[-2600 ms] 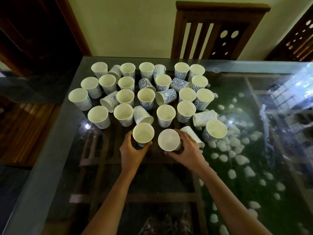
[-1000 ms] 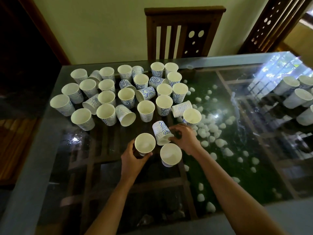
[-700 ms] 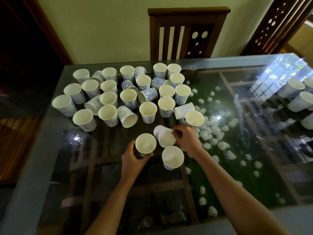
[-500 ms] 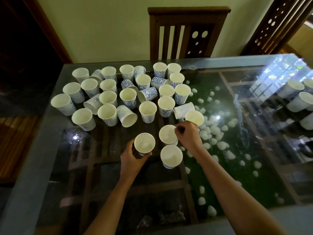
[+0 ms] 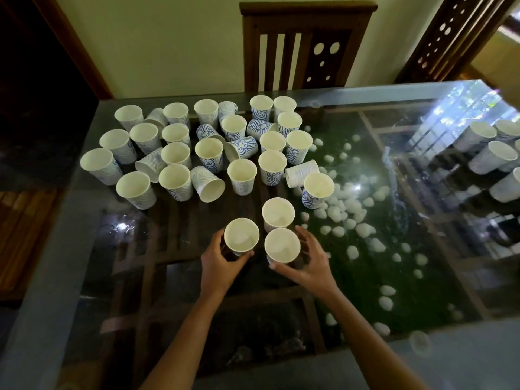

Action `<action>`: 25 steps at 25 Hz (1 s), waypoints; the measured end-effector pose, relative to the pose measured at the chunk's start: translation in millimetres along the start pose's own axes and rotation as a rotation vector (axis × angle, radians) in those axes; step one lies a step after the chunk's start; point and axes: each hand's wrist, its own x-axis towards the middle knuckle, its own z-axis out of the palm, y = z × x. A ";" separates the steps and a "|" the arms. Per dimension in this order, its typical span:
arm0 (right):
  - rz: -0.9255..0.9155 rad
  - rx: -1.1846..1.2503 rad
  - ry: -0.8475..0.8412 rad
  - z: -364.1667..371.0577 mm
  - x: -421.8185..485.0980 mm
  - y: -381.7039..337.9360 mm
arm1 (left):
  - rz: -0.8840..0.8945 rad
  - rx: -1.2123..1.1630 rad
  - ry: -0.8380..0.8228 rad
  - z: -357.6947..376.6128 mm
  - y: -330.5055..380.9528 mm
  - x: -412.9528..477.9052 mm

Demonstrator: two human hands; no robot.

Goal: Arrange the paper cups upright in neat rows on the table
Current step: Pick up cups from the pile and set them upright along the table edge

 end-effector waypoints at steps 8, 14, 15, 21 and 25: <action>-0.099 -0.003 0.134 0.3 -3.5 3.0 | 0.061 -0.002 -0.057 2.0 6.8 -15.6; -0.118 0.057 0.283 -57.1 -17.4 25.3 | 0.154 0.014 -0.143 43.8 40.1 -31.2; -0.109 0.068 0.304 -72.5 -18.5 30.9 | 0.167 0.008 -0.165 59.2 47.9 -32.2; -0.054 0.139 0.466 -186.0 -9.8 82.1 | 0.253 0.020 -0.281 181.6 115.0 -27.9; -0.012 0.176 0.536 -271.8 10.1 123.6 | 0.239 -0.051 -0.317 280.0 169.9 -14.0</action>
